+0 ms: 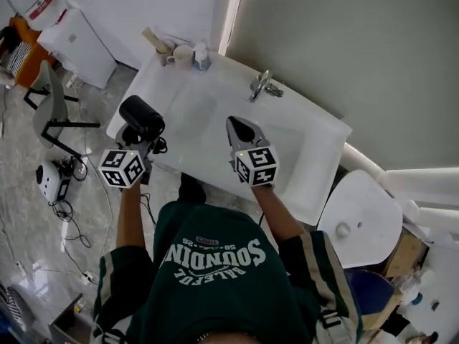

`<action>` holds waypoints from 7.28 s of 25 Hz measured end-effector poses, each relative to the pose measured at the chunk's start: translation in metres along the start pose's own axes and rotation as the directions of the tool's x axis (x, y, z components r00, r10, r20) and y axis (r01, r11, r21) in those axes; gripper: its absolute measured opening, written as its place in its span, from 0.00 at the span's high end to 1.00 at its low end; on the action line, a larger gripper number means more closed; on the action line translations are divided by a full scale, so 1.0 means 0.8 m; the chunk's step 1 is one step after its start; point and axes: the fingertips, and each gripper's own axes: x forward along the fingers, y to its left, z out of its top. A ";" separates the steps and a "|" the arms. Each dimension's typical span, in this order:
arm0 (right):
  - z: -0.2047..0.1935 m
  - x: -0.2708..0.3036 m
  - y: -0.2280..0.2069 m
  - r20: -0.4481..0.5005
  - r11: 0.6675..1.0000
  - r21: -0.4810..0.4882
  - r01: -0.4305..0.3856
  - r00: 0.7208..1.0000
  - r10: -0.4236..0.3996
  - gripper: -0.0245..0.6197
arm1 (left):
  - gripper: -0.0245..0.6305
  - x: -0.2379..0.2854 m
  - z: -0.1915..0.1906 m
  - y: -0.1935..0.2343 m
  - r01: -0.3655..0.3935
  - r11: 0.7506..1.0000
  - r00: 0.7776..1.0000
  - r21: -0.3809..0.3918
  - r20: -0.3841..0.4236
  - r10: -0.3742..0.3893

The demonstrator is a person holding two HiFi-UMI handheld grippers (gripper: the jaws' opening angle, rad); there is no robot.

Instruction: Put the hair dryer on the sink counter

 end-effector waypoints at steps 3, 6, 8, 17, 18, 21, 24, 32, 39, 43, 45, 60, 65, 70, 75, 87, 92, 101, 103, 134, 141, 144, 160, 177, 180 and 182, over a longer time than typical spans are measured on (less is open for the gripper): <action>0.009 0.030 -0.003 0.002 0.999 0.011 0.041 0.999 -0.041 0.95 | 0.45 0.031 0.016 0.022 0.050 0.998 0.998 0.024 -0.027 -0.050; 0.012 0.053 -0.009 -0.003 0.995 0.028 0.095 0.995 -0.095 0.95 | 0.45 0.063 0.025 0.037 0.110 0.993 0.992 0.043 -0.061 -0.107; 0.012 0.066 -0.013 -0.010 0.991 0.038 0.127 0.992 -0.127 0.95 | 0.45 0.082 0.030 0.045 0.149 0.988 0.986 0.048 -0.078 -0.145; 0.007 0.077 -0.026 -0.020 0.968 0.089 0.235 0.972 -0.234 0.95 | 0.45 0.137 0.034 0.049 0.252 0.965 0.962 0.067 -0.129 -0.242; 0.007 0.076 -0.027 -0.020 0.968 0.088 0.237 0.972 -0.236 0.95 | 0.45 0.140 0.033 0.047 0.252 0.966 0.961 0.063 -0.130 -0.243; 0.008 0.076 -0.032 -0.025 0.970 0.068 0.232 0.973 -0.230 0.95 | 0.45 0.143 0.031 0.043 0.251 0.967 0.961 0.041 -0.127 -0.244; 0.011 0.082 -0.032 -0.031 0.973 0.062 0.221 0.975 -0.219 0.95 | 0.45 0.144 0.032 0.048 0.245 0.969 0.963 0.039 -0.126 -0.238; 0.015 0.096 -0.028 -0.031 0.983 0.047 0.180 0.983 -0.178 0.95 | 0.45 0.144 0.037 0.070 0.190 0.981 0.976 0.030 -0.110 -0.186; 0.005 0.111 -0.016 -0.064 0.990 0.041 0.133 0.989 -0.130 0.95 | 0.45 0.132 0.014 0.098 0.143 0.989 0.979 0.032 -0.148 -0.137; -0.003 0.120 -0.004 -0.083 0.993 0.046 0.106 0.991 -0.102 0.95 | 0.45 0.115 -0.002 0.126 0.090 0.996 0.981 0.024 -0.177 -0.085; -0.006 0.124 -0.001 -0.090 0.994 0.047 0.096 0.992 -0.092 0.95 | 0.45 0.110 -0.008 0.137 0.067 0.997 0.980 0.025 -0.190 -0.061; -0.032 0.114 -0.012 -0.131 0.989 0.079 0.128 0.984 -0.117 0.95 | 0.46 0.136 -0.075 0.189 -0.004 0.994 0.918 0.112 -0.393 0.048; -0.039 0.110 -0.022 -0.140 0.984 0.094 0.152 0.980 -0.138 0.95 | 0.45 0.163 -0.090 0.199 -0.021 0.994 0.898 0.104 -0.436 0.065; -0.045 0.103 -0.037 -0.147 0.975 0.112 0.190 0.974 -0.173 0.95 | 0.45 0.192 -0.099 0.204 -0.019 0.994 0.888 0.103 -0.455 0.064; -0.049 0.094 -0.052 -0.153 0.966 0.130 0.222 0.967 -0.202 0.95 | 0.46 0.215 -0.106 0.209 -0.036 0.996 0.878 0.086 -0.474 0.073; -0.070 0.086 -0.070 -0.180 0.948 0.170 0.270 0.954 -0.239 0.95 | 0.46 0.257 -0.134 0.221 -0.065 0.996 0.843 0.056 -0.531 0.085; -0.076 0.079 -0.079 -0.186 0.938 0.182 0.296 0.947 -0.263 0.95 | 0.46 0.268 -0.148 0.233 -0.086 0.994 0.819 0.061 -0.563 0.106; -0.085 0.064 -0.089 -0.199 0.919 0.206 0.336 0.934 -0.297 0.95 | 0.46 0.281 -0.162 0.241 -0.114 0.988 0.785 0.101 -0.600 0.152; -0.087 0.063 -0.089 -0.201 0.916 0.209 0.341 0.932 -0.301 0.95 | 0.46 0.280 -0.164 0.244 -0.121 0.987 0.778 0.110 -0.606 0.163; -0.097 0.010 -0.084 -0.181 0.904 0.235 0.357 0.930 -0.320 0.95 | 0.44 0.236 -0.176 0.245 -0.083 0.983 0.736 0.165 -0.655 0.172; -0.088 0.004 -0.091 -0.154 0.906 0.234 0.354 0.933 -0.325 0.95 | 0.44 0.223 -0.126 0.198 -0.015 0.980 0.825 0.199 -0.551 0.124; -0.082 0.000 -0.098 -0.140 0.903 0.232 0.363 0.931 -0.338 0.95 | 0.44 0.219 -0.101 0.160 0.036 0.974 0.856 0.225 -0.509 0.086; -0.037 -0.031 -0.133 -0.051 0.888 0.200 0.415 0.909 -0.413 0.95 | 0.83 0.227 -0.026 -0.070 0.350 0.917 0.907 0.193 -0.313 -0.281; -0.009 -0.050 -0.139 0.026 0.880 0.166 0.445 0.890 -0.455 0.96 | 0.88 0.217 0.008 -0.147 0.479 0.846 0.875 0.234 -0.205 -0.438; -0.008 -0.050 -0.138 0.028 0.881 0.162 0.444 0.891 -0.454 0.95 | 0.88 0.218 0.007 -0.147 0.482 0.845 0.873 0.232 -0.206 -0.442; -0.008 -0.049 -0.138 0.026 0.881 0.160 0.446 0.890 -0.455 0.95 | 0.88 0.220 0.006 -0.145 0.483 0.845 0.873 0.230 -0.208 -0.442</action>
